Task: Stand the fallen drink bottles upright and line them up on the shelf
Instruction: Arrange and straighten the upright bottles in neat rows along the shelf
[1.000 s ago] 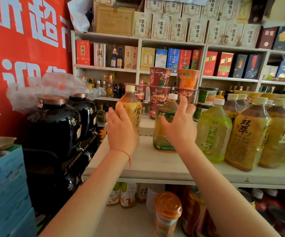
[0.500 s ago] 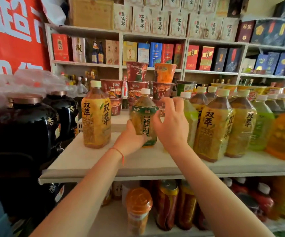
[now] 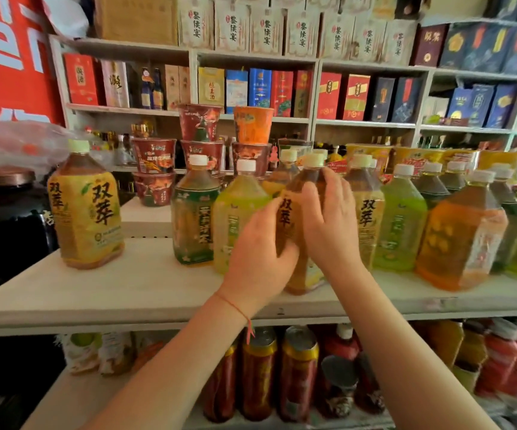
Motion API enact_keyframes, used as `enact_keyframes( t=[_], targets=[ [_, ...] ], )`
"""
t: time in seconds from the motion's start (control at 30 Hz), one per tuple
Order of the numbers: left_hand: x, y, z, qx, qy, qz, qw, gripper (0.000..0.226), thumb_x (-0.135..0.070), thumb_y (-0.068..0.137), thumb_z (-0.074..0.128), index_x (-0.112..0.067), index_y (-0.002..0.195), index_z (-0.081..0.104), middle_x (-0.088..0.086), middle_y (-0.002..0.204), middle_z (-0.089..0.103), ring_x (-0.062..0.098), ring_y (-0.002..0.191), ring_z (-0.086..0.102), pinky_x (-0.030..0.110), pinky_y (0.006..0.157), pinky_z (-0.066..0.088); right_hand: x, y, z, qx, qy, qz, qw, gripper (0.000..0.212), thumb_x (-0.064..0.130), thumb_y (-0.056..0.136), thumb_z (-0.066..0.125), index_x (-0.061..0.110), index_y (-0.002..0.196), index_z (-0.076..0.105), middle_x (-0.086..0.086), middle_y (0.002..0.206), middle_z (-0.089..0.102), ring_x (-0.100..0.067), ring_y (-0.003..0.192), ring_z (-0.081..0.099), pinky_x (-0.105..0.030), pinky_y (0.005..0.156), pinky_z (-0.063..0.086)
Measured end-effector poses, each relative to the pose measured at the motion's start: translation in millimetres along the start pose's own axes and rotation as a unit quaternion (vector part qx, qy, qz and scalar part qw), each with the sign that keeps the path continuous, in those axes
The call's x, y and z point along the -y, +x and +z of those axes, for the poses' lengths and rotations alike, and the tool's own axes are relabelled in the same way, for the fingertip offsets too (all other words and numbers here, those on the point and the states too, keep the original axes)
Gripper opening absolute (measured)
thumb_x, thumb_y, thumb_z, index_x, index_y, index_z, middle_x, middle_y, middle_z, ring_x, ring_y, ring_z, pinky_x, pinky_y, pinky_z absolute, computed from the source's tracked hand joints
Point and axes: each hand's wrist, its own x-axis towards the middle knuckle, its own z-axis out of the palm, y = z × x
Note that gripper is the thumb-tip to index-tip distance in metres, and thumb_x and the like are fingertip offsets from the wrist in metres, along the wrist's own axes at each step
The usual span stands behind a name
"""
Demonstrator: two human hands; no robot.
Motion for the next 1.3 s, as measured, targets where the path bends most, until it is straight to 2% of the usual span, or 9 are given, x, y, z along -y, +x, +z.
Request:
enact_keyframes(
  t=[0.23,0.4,0.53,0.63,0.73,0.83,1.07,1.17,1.3],
  targets=[
    [-24.2,6.3,34.3,-0.029,0.038,-0.133,0.990,0.098,-0.050,0.082,0.075,-0.017,0.157,0.021,0.000,0.146,0.047,0.022,0.132,0.035,0.041,0.110,0.038,-7.5,10.2,-26.0,0.027,0.022,-0.028,0.999,0.059,0.040,0.091,0.045,0.010,0.140,0.054,0.000,0.118,0.051,-0.015,0.115,0.044,-0.025,0.096,0.035],
    [-30.9,20.5,40.8,-0.052,0.076,-0.159,0.983,0.085,-0.060,0.070,0.070,-0.021,0.141,0.043,-0.004,0.132,0.050,0.015,0.122,0.039,0.026,0.101,0.031,-20.2,13.7,-39.3,0.026,0.057,-0.043,0.997,0.053,0.035,0.089,0.049,0.010,0.136,0.057,0.004,0.110,0.042,-0.007,0.106,0.034,-0.003,0.087,0.026],
    [-37.9,16.0,46.8,-0.066,-0.091,-0.159,0.981,0.060,-0.042,0.074,0.082,-0.038,0.123,0.048,-0.021,0.112,0.060,-0.009,0.100,0.058,0.012,0.081,0.050,-25.6,6.4,-41.9,0.058,0.144,-0.023,0.988,0.054,0.036,0.092,0.050,0.019,0.144,0.049,0.009,0.123,0.044,0.000,0.114,0.042,-0.003,0.088,0.034],
    [-38.1,9.2,42.6,-0.119,-0.151,-0.149,0.970,0.063,-0.036,0.074,0.085,-0.029,0.127,0.054,-0.015,0.113,0.066,-0.001,0.101,0.064,0.025,0.084,0.059,-21.7,-1.9,-39.7,0.091,0.221,-0.027,0.971,0.054,0.037,0.094,0.050,0.027,0.147,0.045,0.021,0.126,0.044,0.021,0.114,0.041,0.003,0.087,0.034],
    [-38.0,5.2,26.2,-0.157,-0.176,-0.135,0.962,0.078,-0.055,0.067,0.079,-0.028,0.135,0.050,-0.012,0.122,0.064,0.004,0.109,0.064,0.034,0.090,0.059,-9.3,-3.2,-33.4,0.112,0.276,-0.033,0.954,0.056,0.047,0.094,0.048,0.033,0.147,0.043,0.024,0.135,0.045,0.016,0.126,0.040,-0.008,0.101,0.037],
    [-29.7,4.0,-8.6,-0.195,-0.185,-0.100,0.958,0.080,-0.058,0.069,0.077,-0.026,0.137,0.050,-0.007,0.127,0.063,0.008,0.116,0.062,0.033,0.094,0.056,18.0,-6.0,-14.4,0.132,0.330,-0.043,0.934,0.059,0.049,0.096,0.048,0.029,0.150,0.037,0.007,0.146,0.049,-0.014,0.136,0.047,-0.045,0.109,0.044],
    [38.0,-10.9,-117.6,-0.266,-0.140,-0.106,0.948,0.050,-0.045,0.078,0.083,-0.044,0.119,0.054,-0.027,0.107,0.067,-0.009,0.102,0.063,0.011,0.081,0.051,95.2,-39.3,70.1,0.269,0.356,0.002,0.895,0.037,0.063,0.089,0.047,0.038,0.116,0.055,0.023,0.107,0.064,0.006,0.101,0.061,-0.010,0.078,0.046],
    [78.8,-21.1,-161.4,-0.268,-0.112,-0.127,0.948,0.055,-0.045,0.075,0.085,-0.046,0.119,0.053,-0.030,0.107,0.064,-0.012,0.101,0.062,0.012,0.084,0.051,118.7,-53.9,109.7,0.339,0.335,0.012,0.879,0.038,0.064,0.090,0.043,0.038,0.114,0.058,0.026,0.103,0.066,0.008,0.098,0.061,-0.014,0.077,0.047],
    [127.3,-27.6,-199.1,-0.252,-0.112,-0.160,0.948,0.051,-0.049,0.071,0.081,-0.046,0.114,0.053,-0.024,0.108,0.067,-0.008,0.100,0.064,0.010,0.082,0.049,140.2,-62.4,155.5,0.375,0.302,0.021,0.876,0.024,0.035,0.102,0.045,0.034,0.123,0.055,0.021,0.107,0.067,0.008,0.097,0.061,-0.025,0.084,0.051]
  ],
)
